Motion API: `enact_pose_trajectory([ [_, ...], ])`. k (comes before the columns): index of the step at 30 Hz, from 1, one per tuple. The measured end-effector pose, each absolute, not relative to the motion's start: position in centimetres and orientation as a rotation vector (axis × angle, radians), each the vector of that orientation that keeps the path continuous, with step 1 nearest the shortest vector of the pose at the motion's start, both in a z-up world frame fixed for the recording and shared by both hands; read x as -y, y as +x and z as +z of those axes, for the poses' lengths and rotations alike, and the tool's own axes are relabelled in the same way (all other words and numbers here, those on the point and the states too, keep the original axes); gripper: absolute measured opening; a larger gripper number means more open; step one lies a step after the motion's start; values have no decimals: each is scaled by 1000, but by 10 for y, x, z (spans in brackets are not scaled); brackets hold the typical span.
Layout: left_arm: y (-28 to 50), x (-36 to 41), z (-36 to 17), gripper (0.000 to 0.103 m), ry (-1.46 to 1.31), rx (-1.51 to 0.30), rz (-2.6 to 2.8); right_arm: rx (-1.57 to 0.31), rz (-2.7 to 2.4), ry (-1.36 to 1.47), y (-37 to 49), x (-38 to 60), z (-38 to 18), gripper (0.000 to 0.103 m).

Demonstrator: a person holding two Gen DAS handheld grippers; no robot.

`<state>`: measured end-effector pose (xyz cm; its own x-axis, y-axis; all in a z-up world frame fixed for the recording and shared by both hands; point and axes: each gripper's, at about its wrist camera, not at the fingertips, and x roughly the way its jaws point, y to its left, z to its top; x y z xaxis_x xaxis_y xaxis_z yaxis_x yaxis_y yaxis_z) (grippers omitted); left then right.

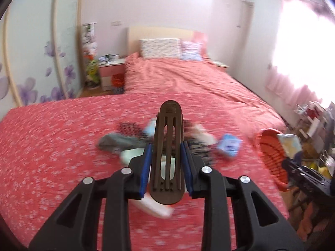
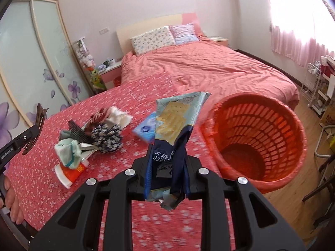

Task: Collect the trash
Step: 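Carry the wrapper to the orange basket and open the right gripper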

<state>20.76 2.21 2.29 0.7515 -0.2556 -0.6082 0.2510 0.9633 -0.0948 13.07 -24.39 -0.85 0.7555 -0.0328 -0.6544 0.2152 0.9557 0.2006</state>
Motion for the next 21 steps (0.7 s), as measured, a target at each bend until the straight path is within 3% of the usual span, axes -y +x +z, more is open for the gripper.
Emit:
enact_pose_trajectory([
  [21,201,216,-1,28,115,-732,-672,-681,-313,417,120,372,-22,24],
])
